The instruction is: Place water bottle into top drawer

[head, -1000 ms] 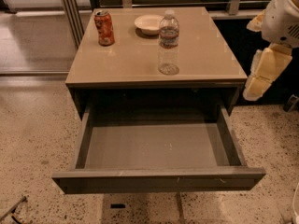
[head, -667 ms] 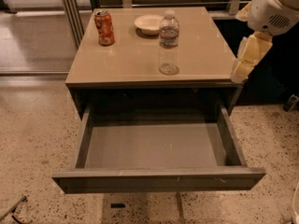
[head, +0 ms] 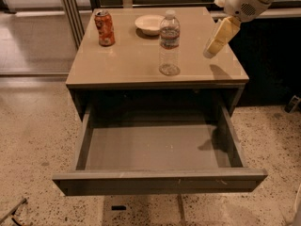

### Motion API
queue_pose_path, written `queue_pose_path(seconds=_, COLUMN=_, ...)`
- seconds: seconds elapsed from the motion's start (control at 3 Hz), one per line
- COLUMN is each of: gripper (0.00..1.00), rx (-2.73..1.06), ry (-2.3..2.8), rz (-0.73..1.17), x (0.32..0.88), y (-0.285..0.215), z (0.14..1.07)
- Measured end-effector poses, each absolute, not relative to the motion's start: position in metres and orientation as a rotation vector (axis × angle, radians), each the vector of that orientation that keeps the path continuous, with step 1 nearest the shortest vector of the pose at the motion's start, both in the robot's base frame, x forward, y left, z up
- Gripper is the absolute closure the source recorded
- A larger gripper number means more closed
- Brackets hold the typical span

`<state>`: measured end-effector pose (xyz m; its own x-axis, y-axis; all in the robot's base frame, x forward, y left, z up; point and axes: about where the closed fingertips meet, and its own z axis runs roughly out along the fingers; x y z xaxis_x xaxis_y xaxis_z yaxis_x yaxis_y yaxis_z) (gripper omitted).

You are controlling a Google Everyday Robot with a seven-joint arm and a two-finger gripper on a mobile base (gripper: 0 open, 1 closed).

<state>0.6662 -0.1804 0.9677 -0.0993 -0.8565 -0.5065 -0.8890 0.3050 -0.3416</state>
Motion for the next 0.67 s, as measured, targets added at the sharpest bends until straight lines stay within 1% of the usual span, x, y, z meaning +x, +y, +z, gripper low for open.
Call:
queue_pose_path(seconds=0.33, gripper=0.0, rx=-1.486, ry=1.882, rz=0.182, x=0.691, y=-0.153, z=0.97)
queue_pose_path(seconds=0.67, gripper=0.0, rx=-1.461, ry=1.849, rz=0.282, x=0.699, y=-0.127, z=0.969)
